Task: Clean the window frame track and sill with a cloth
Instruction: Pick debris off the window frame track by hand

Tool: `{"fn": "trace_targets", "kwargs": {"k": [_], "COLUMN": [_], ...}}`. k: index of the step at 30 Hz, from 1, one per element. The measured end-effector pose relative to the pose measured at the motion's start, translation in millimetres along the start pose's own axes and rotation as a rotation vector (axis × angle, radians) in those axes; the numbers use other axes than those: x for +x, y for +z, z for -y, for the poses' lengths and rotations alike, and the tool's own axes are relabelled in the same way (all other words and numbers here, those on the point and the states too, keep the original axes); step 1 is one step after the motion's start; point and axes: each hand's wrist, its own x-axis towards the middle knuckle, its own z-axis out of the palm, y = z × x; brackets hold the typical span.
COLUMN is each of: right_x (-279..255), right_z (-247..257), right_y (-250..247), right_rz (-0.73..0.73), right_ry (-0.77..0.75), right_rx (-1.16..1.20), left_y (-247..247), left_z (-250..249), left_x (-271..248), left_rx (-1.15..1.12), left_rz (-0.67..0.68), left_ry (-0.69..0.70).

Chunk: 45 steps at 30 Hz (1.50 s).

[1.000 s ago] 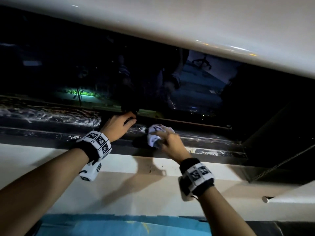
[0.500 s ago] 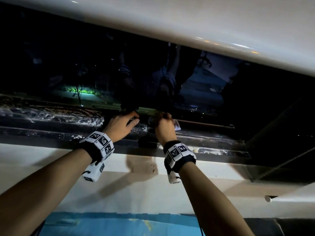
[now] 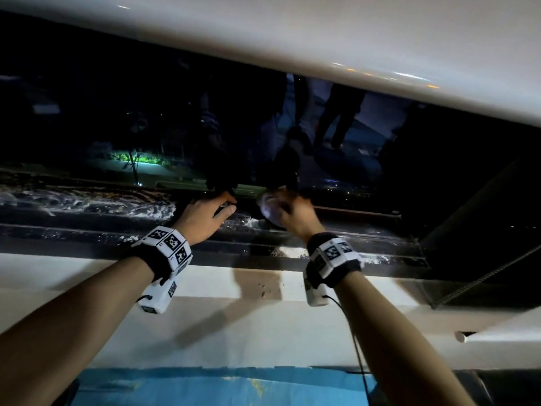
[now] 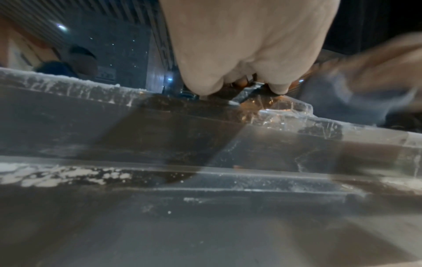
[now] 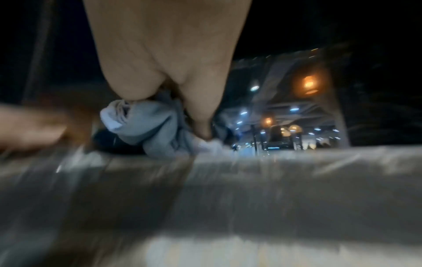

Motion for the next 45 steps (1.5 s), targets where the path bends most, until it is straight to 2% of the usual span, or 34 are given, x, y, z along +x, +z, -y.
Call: {"fn": "trace_targets", "kwargs": {"k": [2,3,4,6,8,9,14,18,19,21,24,27,32,35,37,40,41,43,45], "right_x": [-1,-3,-9,-26,-47,-54,-78,-54,-46,-34,-34,-41,-65,-77,-78,-78,-77,-75,-73], "right_z": [-2,-3,-4,-12,-30,-41,-73,-49,-40,-24,-20,-44,-96,-105,-105,-120,-129,-142,-148], "right_y": [28,37,42,41,31,22,-22,-37,-31,-7,34,23,-25,-46,-65,-96,-100,-101,-92], "right_rz": [0.072,0.058,0.035,0.002,0.027,0.028,-0.122,-0.239,-0.268,-0.209,0.012,-0.024,-0.132,-0.146,-0.189,-0.387,-0.409,-0.312,-0.208], "right_ry": [0.041,0.065,0.064,-0.047,-0.141,-0.136,0.015,0.289,0.317,0.228,0.012,-0.056,0.016,0.022,0.094,0.239,0.333,0.565,0.654], "right_rx": [-0.206,-0.287,-0.311,-0.285,-0.264,-0.253,-0.254,-0.344,-0.335,-0.273,-0.371,-0.418,-0.352,-0.381,-0.369,-0.300,-0.316,-0.398,-0.420], "left_y": [0,0,0,0,-1,-1,-1,-3,-2,-2,0,2,4,4,6,8,8,9,10], "left_z": [0,0,0,-1,-2,-3,-3,-5,-6,-7,-7,-7,-10,-16,-18,-19,-19,-21,-26], "left_x": [0,0,0,0,-1,-2,-2,-2,-2,-1,-2,-2,-5,-4,-2,-2,-1,-1,-2], "left_rx": [0.007,0.010,0.010,0.000,-0.020,-0.026,-0.010,0.002,0.005,0.017,0.019,0.018,0.007,0.031,0.056,0.083,0.086,0.093,0.100], "left_rz": [-0.010,-0.017,-0.024,-0.035,-0.037,-0.037,-0.025,-0.021,-0.021,-0.016,-0.020,-0.043,-0.074,-0.087,-0.078,-0.067,-0.059,-0.076,-0.084], "left_ry": [0.010,0.016,0.022,0.023,0.023,0.020,0.006,-0.004,-0.007,-0.015,-0.032,-0.031,-0.059,-0.086,-0.113,-0.157,-0.166,-0.175,-0.182]}}
